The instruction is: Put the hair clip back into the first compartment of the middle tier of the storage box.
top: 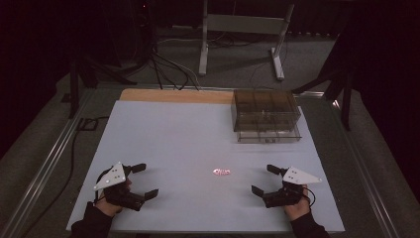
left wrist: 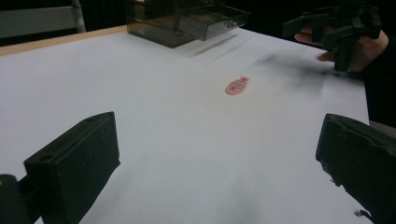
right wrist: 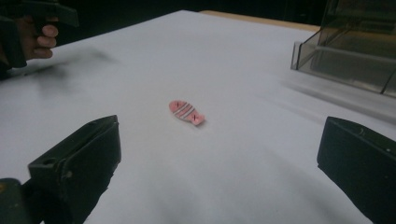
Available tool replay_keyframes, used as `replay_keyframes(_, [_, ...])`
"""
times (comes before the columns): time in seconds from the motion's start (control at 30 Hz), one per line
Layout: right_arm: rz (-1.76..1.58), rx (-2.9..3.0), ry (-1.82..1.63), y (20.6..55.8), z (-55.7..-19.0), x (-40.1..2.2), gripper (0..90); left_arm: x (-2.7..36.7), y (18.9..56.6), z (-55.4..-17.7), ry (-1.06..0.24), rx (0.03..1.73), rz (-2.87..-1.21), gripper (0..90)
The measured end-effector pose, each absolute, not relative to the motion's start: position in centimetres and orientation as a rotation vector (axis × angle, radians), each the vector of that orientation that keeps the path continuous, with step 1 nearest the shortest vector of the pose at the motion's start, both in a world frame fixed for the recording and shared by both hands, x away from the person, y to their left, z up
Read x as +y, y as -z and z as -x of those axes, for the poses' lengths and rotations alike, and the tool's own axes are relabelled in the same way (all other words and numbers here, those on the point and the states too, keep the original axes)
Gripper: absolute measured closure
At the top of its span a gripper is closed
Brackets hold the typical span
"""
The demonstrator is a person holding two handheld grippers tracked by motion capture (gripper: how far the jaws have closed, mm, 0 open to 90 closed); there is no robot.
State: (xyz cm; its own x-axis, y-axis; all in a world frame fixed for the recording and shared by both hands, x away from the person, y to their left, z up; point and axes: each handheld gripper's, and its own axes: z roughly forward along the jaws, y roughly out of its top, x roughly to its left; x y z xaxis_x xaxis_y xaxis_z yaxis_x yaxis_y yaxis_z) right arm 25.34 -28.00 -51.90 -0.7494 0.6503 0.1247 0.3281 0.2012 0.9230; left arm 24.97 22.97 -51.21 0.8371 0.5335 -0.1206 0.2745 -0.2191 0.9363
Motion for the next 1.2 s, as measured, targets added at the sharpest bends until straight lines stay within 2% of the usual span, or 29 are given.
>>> replay_keyframes(0.6, [-0.984,2.206,-1.507,52.1,-26.0,-28.6,0.0,23.3,51.7,-25.1,-0.257,0.651,-1.833,0.4])
replay_keyframes(1.2, [-0.939,2.153,-1.574,47.9,-26.4,-28.0,0.0,23.3,51.7,-25.1,-0.232,0.642,-1.824,0.4])
